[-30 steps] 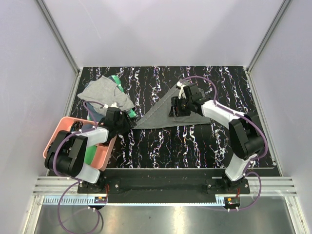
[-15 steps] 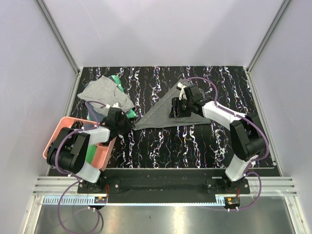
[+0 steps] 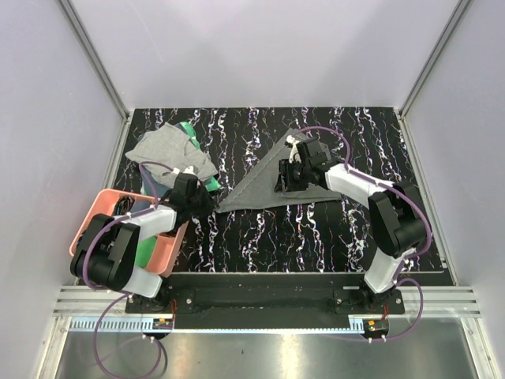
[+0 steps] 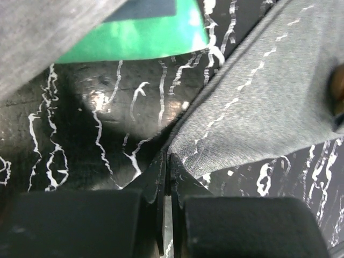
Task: Fold the napkin, place the utensils inside, and roll it up
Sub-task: Fold the napkin
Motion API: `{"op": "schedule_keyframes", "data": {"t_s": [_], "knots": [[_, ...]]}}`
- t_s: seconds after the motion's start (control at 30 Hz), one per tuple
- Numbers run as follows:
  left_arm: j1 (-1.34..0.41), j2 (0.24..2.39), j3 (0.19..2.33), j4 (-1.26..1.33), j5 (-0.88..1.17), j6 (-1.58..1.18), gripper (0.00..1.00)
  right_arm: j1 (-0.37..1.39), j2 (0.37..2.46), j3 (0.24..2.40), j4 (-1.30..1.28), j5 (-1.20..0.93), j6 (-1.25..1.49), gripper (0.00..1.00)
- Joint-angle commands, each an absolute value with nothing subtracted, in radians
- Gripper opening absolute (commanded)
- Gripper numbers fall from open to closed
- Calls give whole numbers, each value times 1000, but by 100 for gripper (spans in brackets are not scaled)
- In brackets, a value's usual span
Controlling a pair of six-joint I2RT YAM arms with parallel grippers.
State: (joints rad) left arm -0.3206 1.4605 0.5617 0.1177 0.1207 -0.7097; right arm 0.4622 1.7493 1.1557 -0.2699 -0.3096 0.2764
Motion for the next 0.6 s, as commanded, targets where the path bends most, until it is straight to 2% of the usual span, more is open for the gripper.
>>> {"op": "schedule_keyframes", "data": {"t_s": [0.0, 0.1, 0.27, 0.43, 0.57], "knots": [[-331, 1387, 643, 81, 140, -681, 0, 476, 1807, 1187, -222, -337, 288, 46], [-337, 1368, 675, 61, 144, -675, 0, 482, 1839, 1198, -221, -331, 288, 41], [-353, 1356, 724, 51, 156, -664, 0, 483, 1832, 1200, -222, -336, 293, 40], [-406, 1373, 810, 49, 169, -643, 0, 483, 1741, 1190, -224, -344, 294, 51], [-459, 1420, 931, 51, 173, -629, 0, 477, 1689, 1196, -256, -295, 301, 54]]}}
